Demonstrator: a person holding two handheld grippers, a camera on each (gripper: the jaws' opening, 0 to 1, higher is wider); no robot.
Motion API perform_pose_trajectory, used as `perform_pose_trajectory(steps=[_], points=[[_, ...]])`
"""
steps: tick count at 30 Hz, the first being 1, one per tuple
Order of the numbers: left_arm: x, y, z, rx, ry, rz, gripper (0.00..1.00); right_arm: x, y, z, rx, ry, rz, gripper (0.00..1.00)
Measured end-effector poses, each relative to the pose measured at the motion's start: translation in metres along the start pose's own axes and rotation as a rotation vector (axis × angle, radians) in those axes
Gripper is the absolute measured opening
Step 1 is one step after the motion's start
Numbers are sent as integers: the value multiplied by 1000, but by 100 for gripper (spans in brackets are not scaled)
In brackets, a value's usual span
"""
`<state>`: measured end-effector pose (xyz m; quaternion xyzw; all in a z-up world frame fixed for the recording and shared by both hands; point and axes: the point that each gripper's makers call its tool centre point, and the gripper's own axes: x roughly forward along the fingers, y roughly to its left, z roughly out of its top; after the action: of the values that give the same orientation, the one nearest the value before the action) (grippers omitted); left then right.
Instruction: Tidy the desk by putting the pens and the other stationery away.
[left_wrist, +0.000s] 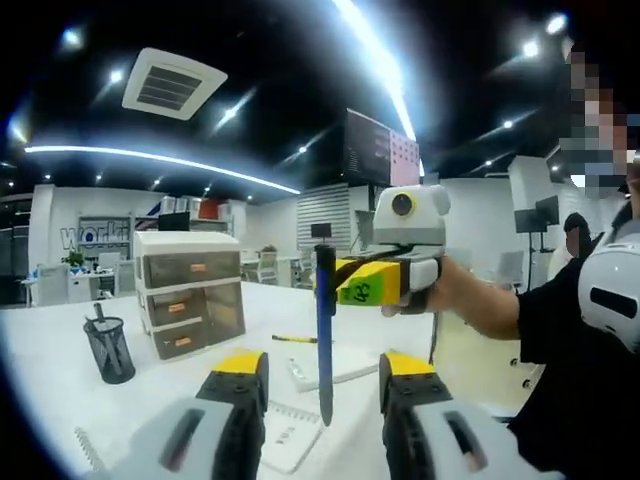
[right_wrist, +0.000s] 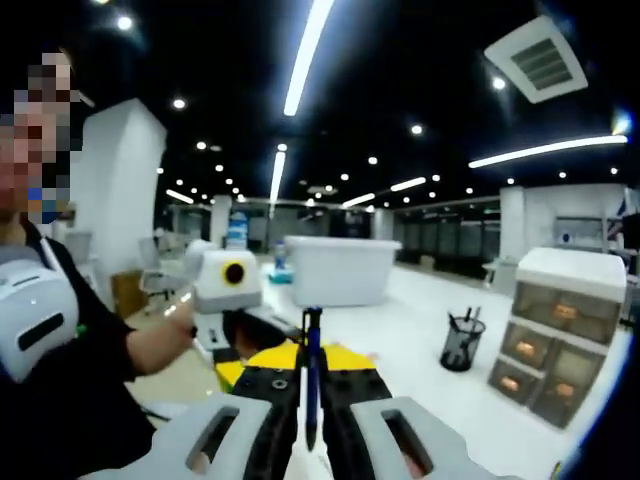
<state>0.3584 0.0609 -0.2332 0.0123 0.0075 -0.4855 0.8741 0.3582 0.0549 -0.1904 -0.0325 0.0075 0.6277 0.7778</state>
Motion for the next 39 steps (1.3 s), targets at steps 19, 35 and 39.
perform_pose_trajectory(steps=[19,35,39], points=[[0,-5,-6,29,-8,-5,24,7,23,-15,48,3,24,5],[-1,-7,-8,-17,-44,-31,8,9,27,-20,89,-12,37,5],[-1,-6,-9,-34,-44,-36,7,10,30,-22,93,-15,41,5]])
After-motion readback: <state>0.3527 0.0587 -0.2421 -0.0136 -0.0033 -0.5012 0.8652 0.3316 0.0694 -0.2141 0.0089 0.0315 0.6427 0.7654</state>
